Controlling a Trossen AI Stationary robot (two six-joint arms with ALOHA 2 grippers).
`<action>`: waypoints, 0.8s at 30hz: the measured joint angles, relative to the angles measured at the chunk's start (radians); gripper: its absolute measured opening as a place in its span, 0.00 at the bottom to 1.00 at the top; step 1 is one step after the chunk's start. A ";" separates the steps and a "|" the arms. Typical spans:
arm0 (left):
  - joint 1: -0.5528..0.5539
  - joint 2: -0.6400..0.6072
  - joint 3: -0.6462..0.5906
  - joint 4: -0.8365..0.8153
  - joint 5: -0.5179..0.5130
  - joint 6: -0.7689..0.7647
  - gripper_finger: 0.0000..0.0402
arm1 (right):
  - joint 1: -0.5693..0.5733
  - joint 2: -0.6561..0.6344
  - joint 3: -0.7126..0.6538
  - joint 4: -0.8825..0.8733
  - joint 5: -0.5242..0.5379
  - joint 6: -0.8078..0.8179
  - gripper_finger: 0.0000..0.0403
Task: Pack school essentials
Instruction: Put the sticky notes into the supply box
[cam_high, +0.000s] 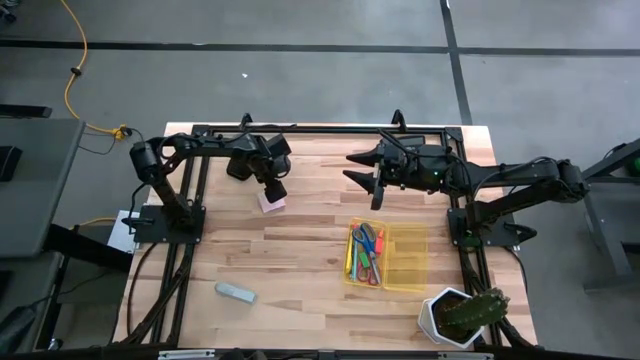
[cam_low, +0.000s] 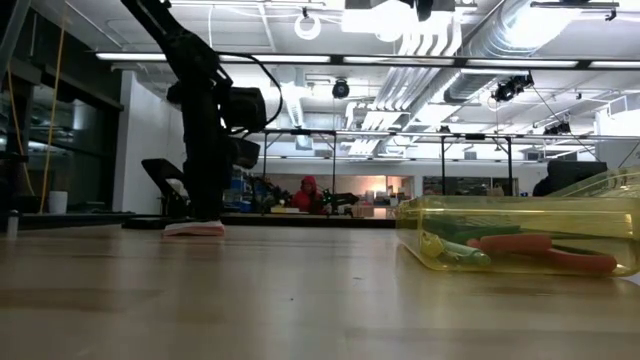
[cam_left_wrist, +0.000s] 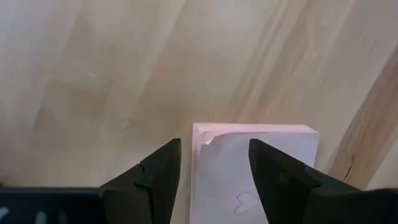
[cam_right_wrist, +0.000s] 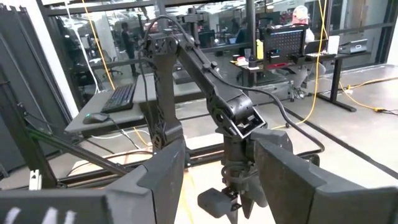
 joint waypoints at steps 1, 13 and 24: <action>-0.001 0.000 0.000 -0.003 0.000 0.004 0.44 | 0.000 0.000 0.000 0.000 0.000 0.000 0.47; -0.051 0.000 -0.017 -0.005 -0.012 0.077 0.33 | 0.000 0.000 0.000 -0.013 0.003 -0.003 0.47; -0.083 -0.002 -0.037 0.028 -0.121 0.075 0.31 | 0.000 0.000 0.000 -0.018 0.002 0.003 0.47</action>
